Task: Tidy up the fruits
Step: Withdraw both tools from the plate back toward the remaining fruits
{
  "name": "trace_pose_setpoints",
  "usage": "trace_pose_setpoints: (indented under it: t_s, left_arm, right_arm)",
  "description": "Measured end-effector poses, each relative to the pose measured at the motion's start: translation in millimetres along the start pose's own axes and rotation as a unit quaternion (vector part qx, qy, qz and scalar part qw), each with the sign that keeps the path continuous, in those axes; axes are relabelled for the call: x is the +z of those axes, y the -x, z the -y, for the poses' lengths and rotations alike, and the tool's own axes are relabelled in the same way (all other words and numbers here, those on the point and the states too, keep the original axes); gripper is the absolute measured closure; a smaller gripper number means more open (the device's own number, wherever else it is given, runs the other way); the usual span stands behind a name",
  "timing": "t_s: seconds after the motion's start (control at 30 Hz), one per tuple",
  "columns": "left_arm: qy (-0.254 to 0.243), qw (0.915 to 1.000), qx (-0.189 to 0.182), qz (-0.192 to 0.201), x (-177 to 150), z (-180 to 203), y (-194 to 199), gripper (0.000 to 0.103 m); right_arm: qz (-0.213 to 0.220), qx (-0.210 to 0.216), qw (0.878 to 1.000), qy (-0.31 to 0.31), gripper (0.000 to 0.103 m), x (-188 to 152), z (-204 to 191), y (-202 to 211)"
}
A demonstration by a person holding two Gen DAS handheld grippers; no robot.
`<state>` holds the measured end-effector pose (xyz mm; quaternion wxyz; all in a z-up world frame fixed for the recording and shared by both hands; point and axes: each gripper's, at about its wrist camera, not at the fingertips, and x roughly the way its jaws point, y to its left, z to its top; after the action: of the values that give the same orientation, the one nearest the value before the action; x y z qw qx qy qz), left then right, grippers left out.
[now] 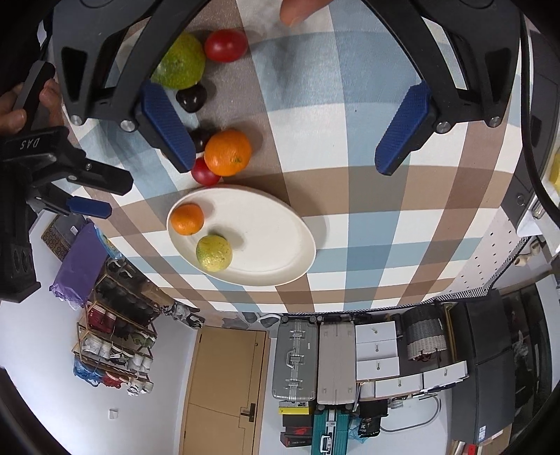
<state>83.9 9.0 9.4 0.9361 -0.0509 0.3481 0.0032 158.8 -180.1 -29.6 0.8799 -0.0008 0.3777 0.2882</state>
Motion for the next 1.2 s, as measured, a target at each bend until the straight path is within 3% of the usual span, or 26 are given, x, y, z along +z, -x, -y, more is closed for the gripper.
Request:
trace_pose_setpoints:
  t_s: [0.53, 1.2]
  left_arm:
    - [0.019, 0.9996, 0.006, -0.020, -33.1, -7.4, 12.2, 0.001]
    - [0.005, 0.9981, 0.004, -0.061, -66.6, -6.7, 10.5, 0.001]
  right_arm:
    - [-0.019, -0.001, 1.000, 0.013, 0.000, -31.1, -6.2, 14.8]
    - [-0.058, -0.005, 0.997, 0.043, 0.000, -58.6, -17.6, 8.6]
